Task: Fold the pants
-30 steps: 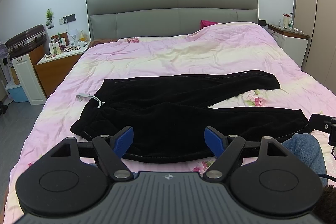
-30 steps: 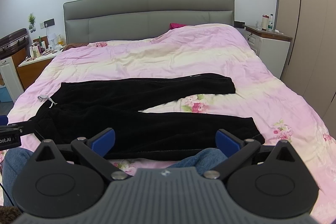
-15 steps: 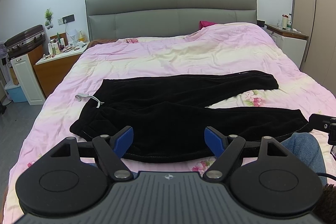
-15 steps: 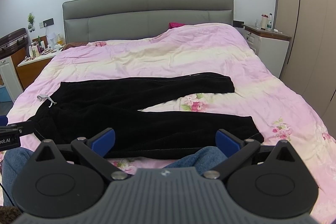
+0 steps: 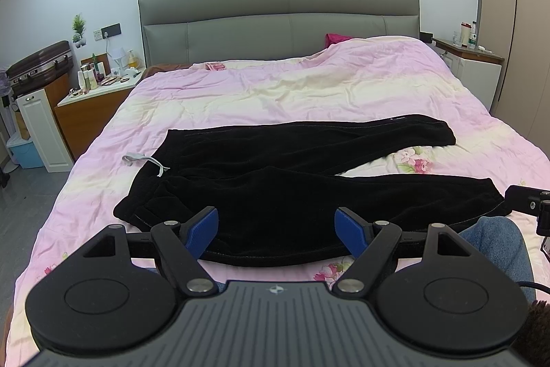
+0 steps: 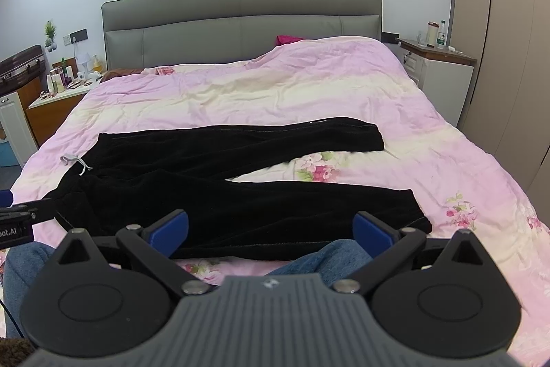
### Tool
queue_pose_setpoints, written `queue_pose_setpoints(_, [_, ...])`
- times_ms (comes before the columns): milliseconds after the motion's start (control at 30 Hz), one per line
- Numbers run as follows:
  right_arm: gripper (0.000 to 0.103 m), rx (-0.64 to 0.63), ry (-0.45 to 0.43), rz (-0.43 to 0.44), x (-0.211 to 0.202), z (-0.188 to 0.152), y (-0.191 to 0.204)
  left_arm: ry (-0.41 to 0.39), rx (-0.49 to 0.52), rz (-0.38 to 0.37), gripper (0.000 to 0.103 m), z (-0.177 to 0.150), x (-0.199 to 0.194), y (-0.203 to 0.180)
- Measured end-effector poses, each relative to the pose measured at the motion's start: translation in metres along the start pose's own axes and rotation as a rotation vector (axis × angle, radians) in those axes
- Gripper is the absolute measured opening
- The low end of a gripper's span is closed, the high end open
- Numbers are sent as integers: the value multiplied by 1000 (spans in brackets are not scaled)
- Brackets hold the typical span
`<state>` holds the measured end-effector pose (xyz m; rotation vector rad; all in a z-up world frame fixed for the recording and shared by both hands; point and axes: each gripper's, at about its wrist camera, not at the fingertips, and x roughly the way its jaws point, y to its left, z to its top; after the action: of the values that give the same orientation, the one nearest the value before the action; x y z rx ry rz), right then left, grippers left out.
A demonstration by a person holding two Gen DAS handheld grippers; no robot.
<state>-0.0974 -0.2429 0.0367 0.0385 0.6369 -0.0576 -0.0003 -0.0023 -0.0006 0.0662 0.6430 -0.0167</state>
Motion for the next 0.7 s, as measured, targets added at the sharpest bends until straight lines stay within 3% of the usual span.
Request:
queue_pose_setpoints(400, [98,-21,-5,26,6,9,0,-34,108,-2,90,16,0,2])
queue_pose_setpoints(567, [98,-48,-97,124,9,20,-12,-52,200,17,84,34,7,18])
queue_pose_setpoints(700, [98,-132,-104,128,20,37,-18,-29,262,-5,80,51,15,32])
